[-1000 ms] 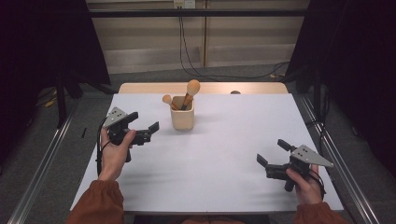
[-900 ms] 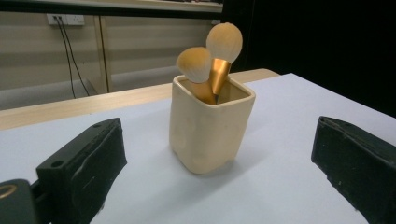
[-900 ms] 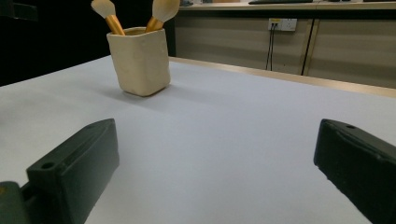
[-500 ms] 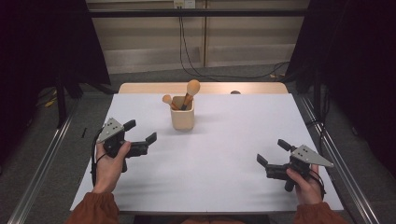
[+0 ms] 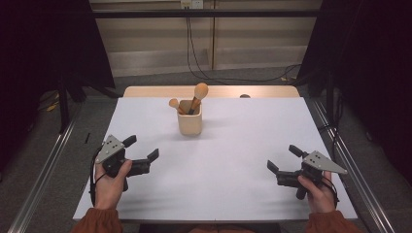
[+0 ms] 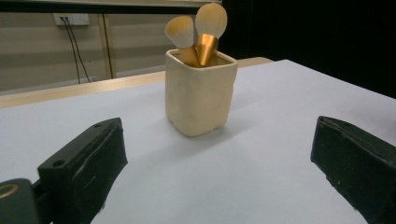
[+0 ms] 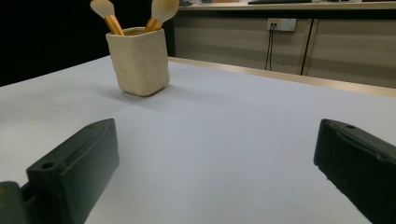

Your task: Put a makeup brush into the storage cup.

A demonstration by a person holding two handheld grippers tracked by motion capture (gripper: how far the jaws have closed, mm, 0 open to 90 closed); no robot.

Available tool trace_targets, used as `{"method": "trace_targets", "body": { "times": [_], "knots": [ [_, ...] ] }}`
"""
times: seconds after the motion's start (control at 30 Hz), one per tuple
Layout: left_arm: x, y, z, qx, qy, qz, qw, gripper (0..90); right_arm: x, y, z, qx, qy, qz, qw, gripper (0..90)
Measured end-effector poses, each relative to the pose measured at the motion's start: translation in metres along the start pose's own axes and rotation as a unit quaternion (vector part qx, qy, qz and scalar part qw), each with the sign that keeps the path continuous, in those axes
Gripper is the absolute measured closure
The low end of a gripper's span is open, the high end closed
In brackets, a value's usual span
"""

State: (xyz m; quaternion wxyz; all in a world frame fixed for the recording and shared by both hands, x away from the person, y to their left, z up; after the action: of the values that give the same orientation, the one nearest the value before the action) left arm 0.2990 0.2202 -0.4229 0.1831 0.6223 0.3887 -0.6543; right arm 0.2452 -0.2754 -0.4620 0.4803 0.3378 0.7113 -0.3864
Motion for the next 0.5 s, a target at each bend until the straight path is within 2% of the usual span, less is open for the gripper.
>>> {"method": "trace_targets", "body": {
  "times": [0.17, 0.3, 0.5],
  "knots": [
    [0.002, -0.009, 0.001, 0.0, 0.007, -0.004, 1.0, 3.1, 0.0, 0.0, 0.0, 0.001, 0.001, 0.0, 1.0, 0.0],
    [0.006, -0.017, 0.005, -0.007, -0.005, -0.001, 1.0, 3.2, 0.0, -0.001, -0.001, 0.0, 0.0, 0.001, 1.0, 0.0],
    [0.015, -0.031, 0.008, -0.007, -0.008, -0.013, 0.9999, 3.2, 0.0, 0.0, 0.0, 0.001, 0.001, 0.001, 1.0, 0.0]
  ]
}}
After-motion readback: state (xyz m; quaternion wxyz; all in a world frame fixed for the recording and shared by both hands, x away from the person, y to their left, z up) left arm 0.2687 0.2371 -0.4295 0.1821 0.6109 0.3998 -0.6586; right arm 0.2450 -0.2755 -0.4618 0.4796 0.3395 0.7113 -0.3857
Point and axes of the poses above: each handheld gripper's, and its own axes: y roughly forward along the jaws, x roughly out of its underside, z roughly to its right, the point moved 2 cm from there along y, roughly forward along the jaws, and after that the axes turned 10 degrees about y, right-handed, at the moved point
